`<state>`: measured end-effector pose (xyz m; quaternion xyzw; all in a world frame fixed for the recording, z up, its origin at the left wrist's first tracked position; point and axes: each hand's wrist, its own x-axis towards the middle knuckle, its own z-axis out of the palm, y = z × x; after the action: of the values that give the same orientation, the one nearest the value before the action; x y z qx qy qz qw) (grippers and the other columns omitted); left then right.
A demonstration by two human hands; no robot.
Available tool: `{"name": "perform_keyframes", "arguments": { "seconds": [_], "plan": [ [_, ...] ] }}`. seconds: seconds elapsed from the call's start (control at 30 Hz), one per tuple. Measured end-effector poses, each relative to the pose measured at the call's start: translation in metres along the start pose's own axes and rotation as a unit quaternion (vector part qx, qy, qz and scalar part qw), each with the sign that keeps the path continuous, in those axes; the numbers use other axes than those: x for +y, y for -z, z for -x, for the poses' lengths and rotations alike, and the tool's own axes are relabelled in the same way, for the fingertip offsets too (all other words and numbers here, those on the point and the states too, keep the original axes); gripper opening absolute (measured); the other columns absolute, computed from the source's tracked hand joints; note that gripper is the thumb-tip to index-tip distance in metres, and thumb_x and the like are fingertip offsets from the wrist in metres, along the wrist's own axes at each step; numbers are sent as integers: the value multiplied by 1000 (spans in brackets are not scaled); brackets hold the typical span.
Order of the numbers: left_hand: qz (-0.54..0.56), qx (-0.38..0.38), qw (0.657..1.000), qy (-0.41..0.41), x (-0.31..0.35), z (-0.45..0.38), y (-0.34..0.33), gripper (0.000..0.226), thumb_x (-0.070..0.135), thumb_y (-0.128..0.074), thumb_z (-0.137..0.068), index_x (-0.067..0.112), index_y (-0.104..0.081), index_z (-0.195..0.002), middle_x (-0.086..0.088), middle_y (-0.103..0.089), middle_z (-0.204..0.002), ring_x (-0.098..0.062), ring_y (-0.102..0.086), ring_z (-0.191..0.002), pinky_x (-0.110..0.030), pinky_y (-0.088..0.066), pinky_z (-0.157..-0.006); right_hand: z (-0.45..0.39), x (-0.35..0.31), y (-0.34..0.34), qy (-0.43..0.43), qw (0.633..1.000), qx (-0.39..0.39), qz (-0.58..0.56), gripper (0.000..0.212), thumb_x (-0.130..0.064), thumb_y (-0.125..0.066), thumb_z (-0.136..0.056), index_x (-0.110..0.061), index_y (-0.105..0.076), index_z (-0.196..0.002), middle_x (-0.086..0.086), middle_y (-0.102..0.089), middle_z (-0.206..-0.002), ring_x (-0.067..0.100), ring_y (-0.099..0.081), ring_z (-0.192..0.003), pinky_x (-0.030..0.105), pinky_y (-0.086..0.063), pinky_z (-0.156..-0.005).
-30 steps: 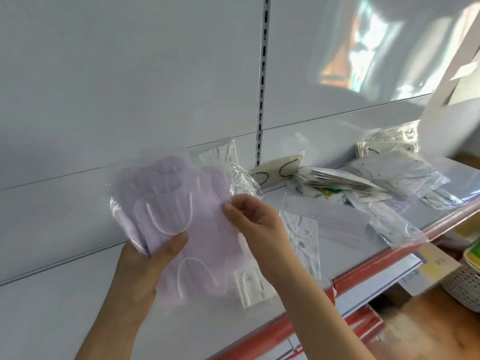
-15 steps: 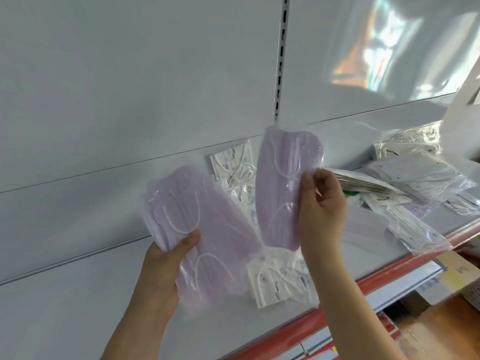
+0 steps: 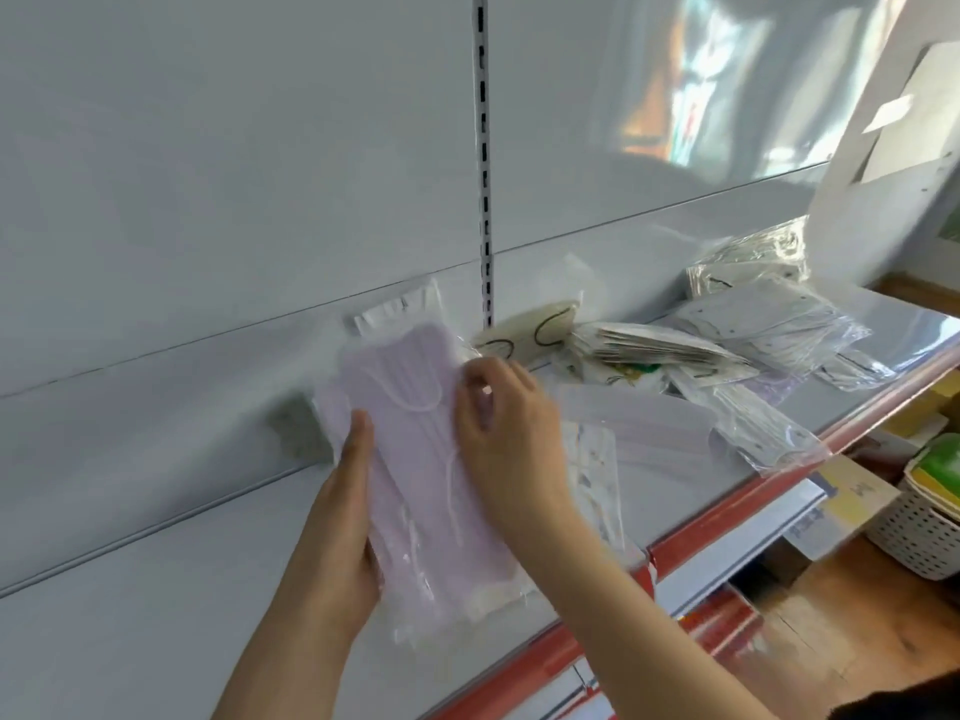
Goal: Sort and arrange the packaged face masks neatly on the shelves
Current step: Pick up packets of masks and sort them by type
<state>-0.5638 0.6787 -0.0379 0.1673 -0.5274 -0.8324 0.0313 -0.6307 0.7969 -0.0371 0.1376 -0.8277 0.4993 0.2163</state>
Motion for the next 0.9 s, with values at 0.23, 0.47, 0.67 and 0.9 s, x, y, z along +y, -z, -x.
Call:
{"name": "perform_keyframes", "arguments": {
  "seconds": [0.23, 0.47, 0.67, 0.9],
  "plan": [
    [-44, 96, 994, -19, -16, -25, -4, 26, 9, -74, -86, 14, -73, -111, -7, -79, -105, -22, -74, -90, -34, -55, -82, -47, 89, 81, -44, 955, -30, 291, 40, -38, -60, -95, -18, -57, -129, 3, -59, -129, 25, -52, -120, 39, -40, -101],
    [-36, 79, 996, -30, -23, -31, -17, 26, 10, -75, -85, 15, -73, -110, -4, -80, -100, -23, -74, -91, -35, -55, -81, -67, 141, 128, -182, 904, -117, 369, 12, -25, -63, -89, -20, -64, -99, -3, -66, -96, 23, -63, -93, 30, -44, -74],
    [-46, 84, 993, -68, -30, -32, -47, 33, 12, -73, -90, 17, -67, -122, -2, -76, -108, -19, -73, -94, -32, -55, -77, -17, 55, 96, 11, 984, 40, 173, 15, -17, -65, -91, -28, -70, -101, -12, -61, -105, 7, -57, -60, 14, -39, -52],
    [-35, 43, 998, -24, -35, -40, -82, 51, 42, -72, -86, -3, -68, -110, -17, -75, -81, -20, -74, -64, -27, -55, -51, 25, 34, 75, 91, 971, -206, 76, 28, -35, -54, -96, -31, -69, -120, -17, -62, -117, 3, -61, -92, 25, -53, -74]
  ]
}}
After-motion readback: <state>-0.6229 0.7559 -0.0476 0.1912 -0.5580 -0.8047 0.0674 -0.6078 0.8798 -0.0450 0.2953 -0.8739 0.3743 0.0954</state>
